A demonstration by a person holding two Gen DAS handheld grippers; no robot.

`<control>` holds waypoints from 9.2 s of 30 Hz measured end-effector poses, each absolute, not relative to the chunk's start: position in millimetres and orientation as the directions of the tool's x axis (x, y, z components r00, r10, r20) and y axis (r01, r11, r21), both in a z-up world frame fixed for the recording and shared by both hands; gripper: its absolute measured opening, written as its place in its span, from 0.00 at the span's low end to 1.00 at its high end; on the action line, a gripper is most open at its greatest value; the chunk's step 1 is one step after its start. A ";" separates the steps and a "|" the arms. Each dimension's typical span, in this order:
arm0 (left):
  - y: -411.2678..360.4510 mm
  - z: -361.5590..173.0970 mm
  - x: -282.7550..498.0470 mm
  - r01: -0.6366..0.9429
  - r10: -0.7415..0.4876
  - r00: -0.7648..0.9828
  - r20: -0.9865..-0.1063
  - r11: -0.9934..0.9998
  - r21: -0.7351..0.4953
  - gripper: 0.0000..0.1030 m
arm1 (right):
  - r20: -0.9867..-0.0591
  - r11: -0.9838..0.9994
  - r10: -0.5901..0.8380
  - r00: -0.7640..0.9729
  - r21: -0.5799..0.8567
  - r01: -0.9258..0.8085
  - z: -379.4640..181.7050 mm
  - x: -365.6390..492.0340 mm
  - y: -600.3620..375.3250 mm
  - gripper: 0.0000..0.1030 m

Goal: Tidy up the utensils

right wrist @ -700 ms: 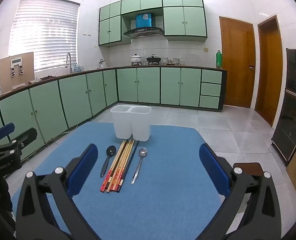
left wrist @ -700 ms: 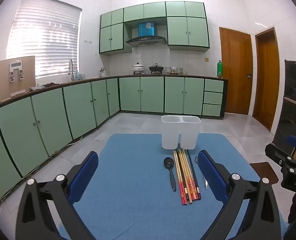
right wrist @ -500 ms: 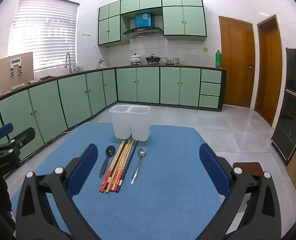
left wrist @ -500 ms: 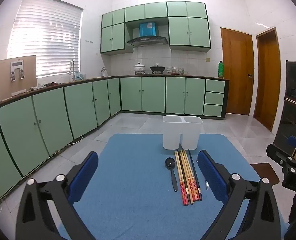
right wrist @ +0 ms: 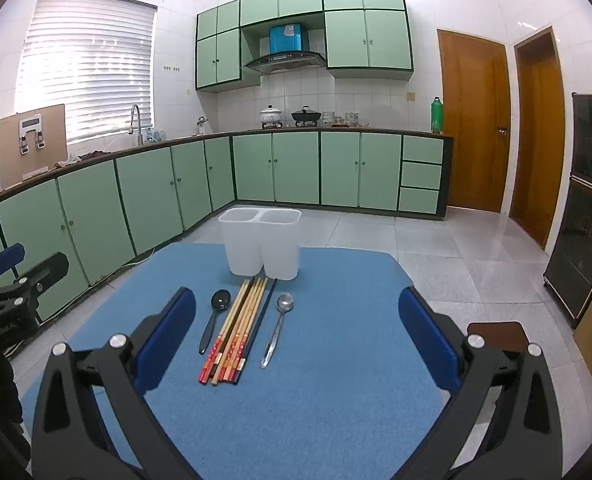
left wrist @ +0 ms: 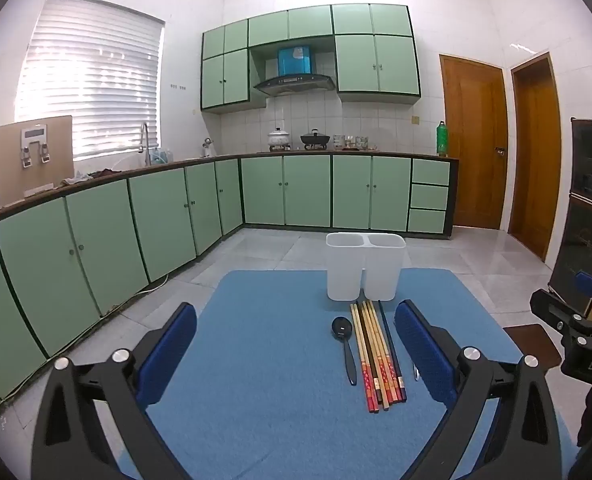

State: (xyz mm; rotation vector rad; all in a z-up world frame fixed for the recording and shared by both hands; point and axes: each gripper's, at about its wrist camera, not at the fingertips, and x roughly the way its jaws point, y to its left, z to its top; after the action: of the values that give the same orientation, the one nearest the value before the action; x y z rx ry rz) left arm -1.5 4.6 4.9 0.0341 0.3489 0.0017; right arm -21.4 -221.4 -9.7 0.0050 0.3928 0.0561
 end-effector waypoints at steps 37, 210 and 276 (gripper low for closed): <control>-1.3 1.0 1.2 0.006 0.011 0.942 -0.335 0.999 0.048 0.94 | -0.394 0.999 0.053 0.918 0.020 -0.049 -15.1 -18.2 -219.6 0.95; -40.5 12.2 374.4 0.159 -0.162 0.974 -0.159 0.987 -0.037 0.34 | -0.295 0.940 0.331 0.896 0.186 -0.286 43.4 300.7 -281.0 0.00; -33.8 -154.3 150.7 0.156 -0.067 0.664 -0.745 0.986 0.050 0.89 | -0.779 0.971 0.236 0.581 0.163 -0.177 -159.2 95.9 -195.3 0.06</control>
State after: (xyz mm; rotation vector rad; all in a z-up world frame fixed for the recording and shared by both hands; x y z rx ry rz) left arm 150.7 -33.8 -154.3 0.1132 0.8361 -0.1261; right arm 95.9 -195.3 -159.2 0.0699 0.9203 0.2413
